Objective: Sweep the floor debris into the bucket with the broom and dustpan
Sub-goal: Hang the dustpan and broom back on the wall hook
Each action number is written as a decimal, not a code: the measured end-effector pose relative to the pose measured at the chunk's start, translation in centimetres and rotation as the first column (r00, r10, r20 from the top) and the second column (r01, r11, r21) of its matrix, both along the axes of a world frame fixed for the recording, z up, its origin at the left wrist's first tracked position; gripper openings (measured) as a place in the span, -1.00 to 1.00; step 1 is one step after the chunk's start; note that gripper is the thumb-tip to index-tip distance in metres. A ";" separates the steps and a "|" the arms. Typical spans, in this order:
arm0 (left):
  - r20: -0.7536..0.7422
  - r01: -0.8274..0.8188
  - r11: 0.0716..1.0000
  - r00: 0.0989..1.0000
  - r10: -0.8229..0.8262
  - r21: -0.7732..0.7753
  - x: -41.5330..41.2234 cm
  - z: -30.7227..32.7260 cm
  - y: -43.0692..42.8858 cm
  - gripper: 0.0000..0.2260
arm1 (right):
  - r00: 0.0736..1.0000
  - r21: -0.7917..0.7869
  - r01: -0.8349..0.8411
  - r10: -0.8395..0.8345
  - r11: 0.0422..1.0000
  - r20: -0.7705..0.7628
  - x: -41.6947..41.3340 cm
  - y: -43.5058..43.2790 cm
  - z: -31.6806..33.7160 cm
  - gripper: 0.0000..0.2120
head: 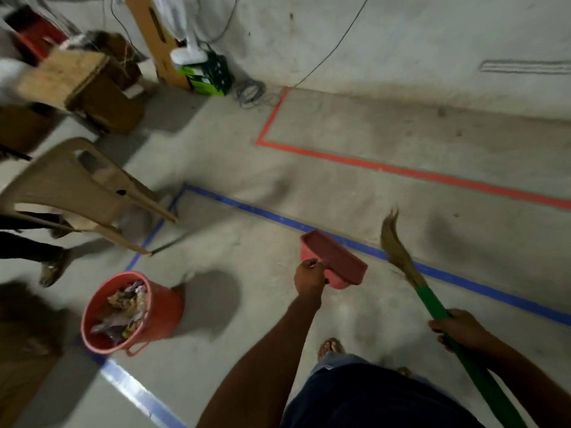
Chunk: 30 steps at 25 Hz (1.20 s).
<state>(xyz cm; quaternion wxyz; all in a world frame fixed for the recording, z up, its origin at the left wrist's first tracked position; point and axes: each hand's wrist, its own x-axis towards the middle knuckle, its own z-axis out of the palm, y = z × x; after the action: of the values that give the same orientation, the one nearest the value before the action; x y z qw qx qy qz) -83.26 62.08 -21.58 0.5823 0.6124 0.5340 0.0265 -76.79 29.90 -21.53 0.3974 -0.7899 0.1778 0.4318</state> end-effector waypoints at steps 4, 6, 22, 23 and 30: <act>0.004 0.018 1.000 1.000 -0.018 0.026 0.6 -1.2 3.6 -0.74 | 0.988 0.082 0.149 -0.146 0.985 -0.045 1.5 3.9 0.8 -0.76; 0.017 -0.011 0.999 1.000 0.011 0.031 1.1 -1.8 4.1 -0.75 | 0.982 0.096 0.181 -0.176 0.979 -0.061 1.7 4.8 1.2 -0.77; 0.059 0.433 0.895 0.901 -0.429 -0.109 26.4 -2.9 -20.5 -0.66 | 0.841 0.198 0.538 -0.508 0.819 -0.186 14.2 -18.0 1.8 -0.86; 0.060 0.461 0.881 0.887 -0.457 -0.103 28.1 -2.4 -22.8 -0.69 | 0.814 0.213 0.580 -0.550 0.787 -0.185 15.4 -20.1 1.9 -0.87; 0.109 0.559 0.828 0.826 -0.553 -0.031 41.5 2.0 -34.4 -0.80 | 0.617 0.234 0.784 -0.761 0.575 -0.199 25.5 -30.9 2.7 -0.86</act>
<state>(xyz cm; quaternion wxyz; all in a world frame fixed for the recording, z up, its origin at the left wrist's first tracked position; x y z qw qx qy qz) -41.77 27.67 -19.55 0.6082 0.7210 0.3047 -0.1316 -51.33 -1.04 -18.85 0.6528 -0.5464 0.4519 0.2666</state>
